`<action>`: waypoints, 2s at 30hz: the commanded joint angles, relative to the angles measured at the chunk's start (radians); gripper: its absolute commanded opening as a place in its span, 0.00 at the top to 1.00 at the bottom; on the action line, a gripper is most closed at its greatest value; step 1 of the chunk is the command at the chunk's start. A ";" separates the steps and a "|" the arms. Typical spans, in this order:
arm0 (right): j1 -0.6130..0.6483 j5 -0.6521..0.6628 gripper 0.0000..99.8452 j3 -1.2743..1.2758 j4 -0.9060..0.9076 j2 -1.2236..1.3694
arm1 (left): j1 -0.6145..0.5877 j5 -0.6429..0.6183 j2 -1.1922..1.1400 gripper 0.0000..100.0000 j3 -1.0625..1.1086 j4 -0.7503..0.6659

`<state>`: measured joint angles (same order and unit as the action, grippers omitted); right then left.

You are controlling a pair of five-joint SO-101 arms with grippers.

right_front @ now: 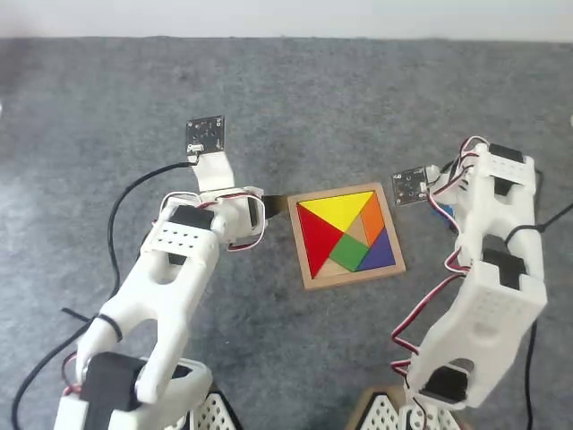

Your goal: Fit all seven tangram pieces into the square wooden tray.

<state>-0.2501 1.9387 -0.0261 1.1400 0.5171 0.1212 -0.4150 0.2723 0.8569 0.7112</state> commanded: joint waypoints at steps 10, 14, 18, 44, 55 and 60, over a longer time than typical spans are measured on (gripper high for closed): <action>-0.010 -0.032 0.99 0.005 0.008 0.002 | 0.000 0.006 0.037 0.68 -0.015 -0.017; 0.001 -0.161 0.99 0.009 0.018 -0.067 | 0.000 0.006 0.037 0.68 -0.016 -0.017; 0.028 -0.219 0.99 0.009 0.087 -0.130 | 0.002 0.006 0.037 0.68 -0.016 -0.017; 0.162 -0.924 0.67 0.000 0.189 -0.068 | 0.000 0.008 0.037 0.68 -0.016 -0.017; 0.147 -1.160 0.68 0.005 0.110 -0.059 | 0.000 0.008 0.037 0.68 -0.016 -0.015; 0.154 -1.243 0.68 0.006 0.120 -0.058 | 0.000 0.008 0.037 0.68 -0.016 -0.015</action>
<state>-0.0951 0.7388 -0.0015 1.2643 0.4634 0.1212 -0.4150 0.2723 0.8569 0.7112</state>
